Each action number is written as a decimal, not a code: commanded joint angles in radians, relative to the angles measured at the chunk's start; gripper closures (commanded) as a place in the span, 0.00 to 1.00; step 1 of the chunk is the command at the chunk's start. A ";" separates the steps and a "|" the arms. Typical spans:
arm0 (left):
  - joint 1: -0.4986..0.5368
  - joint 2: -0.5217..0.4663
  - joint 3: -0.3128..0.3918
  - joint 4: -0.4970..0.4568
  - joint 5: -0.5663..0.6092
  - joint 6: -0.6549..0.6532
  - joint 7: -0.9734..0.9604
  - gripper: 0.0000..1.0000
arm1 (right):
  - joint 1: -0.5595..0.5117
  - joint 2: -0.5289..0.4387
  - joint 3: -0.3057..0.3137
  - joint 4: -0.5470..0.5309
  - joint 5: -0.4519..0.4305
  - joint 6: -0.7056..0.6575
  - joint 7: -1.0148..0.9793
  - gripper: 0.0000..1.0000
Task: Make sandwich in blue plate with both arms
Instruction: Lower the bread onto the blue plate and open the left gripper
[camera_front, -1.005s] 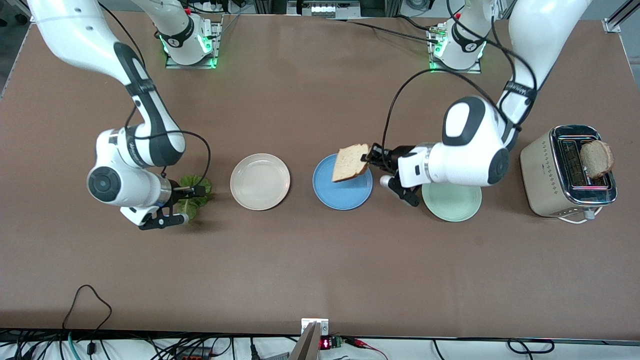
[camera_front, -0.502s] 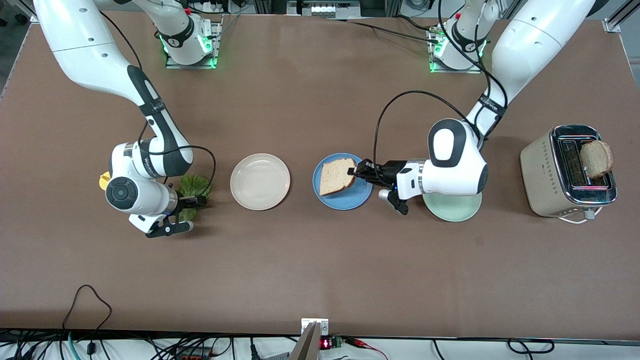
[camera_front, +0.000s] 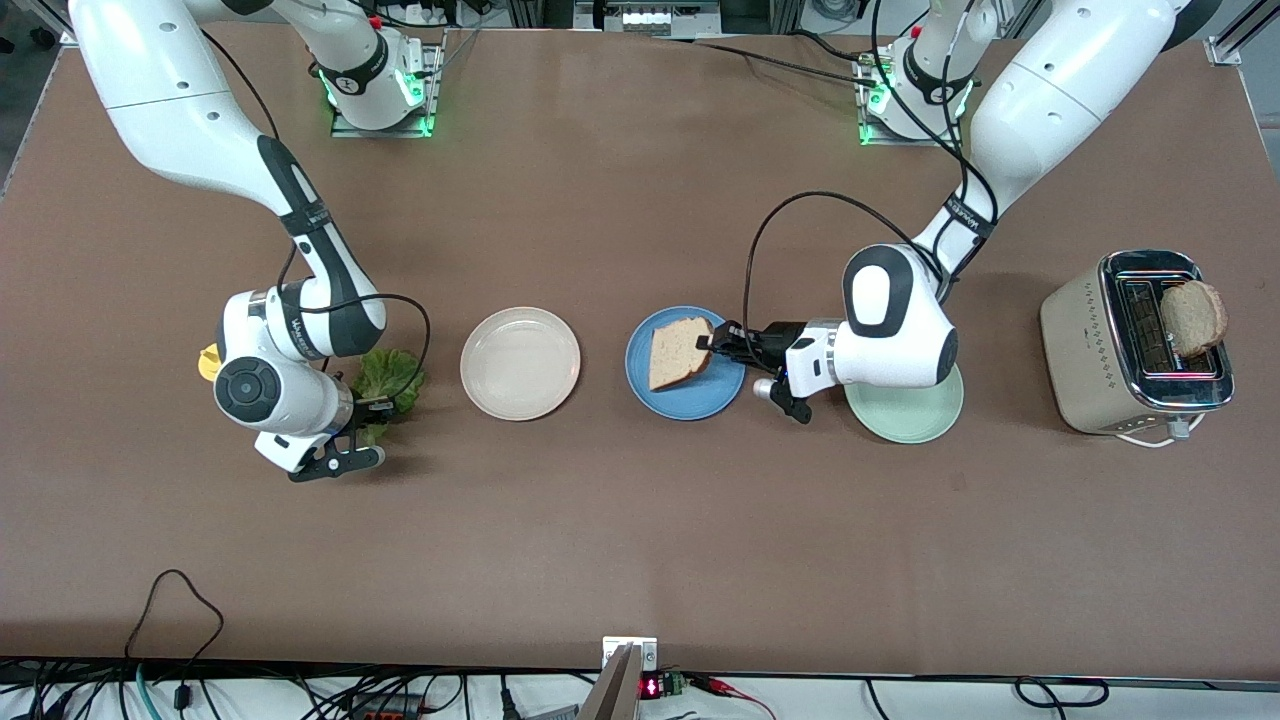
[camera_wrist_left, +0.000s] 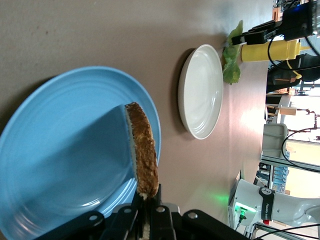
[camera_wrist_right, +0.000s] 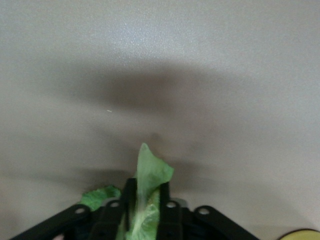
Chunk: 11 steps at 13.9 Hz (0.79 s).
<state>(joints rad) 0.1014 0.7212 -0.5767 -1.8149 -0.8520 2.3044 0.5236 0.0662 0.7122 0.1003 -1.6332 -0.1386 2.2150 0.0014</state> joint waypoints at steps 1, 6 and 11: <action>0.006 0.018 -0.011 -0.011 -0.035 0.017 0.027 0.77 | -0.005 0.007 0.004 0.015 -0.019 0.000 -0.004 1.00; 0.037 -0.058 0.011 -0.078 -0.024 -0.005 0.023 0.00 | 0.004 -0.011 0.010 0.061 -0.024 -0.059 -0.050 1.00; 0.054 -0.161 0.057 -0.107 0.098 -0.072 0.021 0.00 | 0.017 -0.022 0.054 0.191 -0.026 -0.248 -0.288 1.00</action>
<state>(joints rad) 0.1535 0.6516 -0.5465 -1.8829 -0.8136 2.2834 0.5365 0.0800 0.7025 0.1203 -1.4915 -0.1536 2.0480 -0.2241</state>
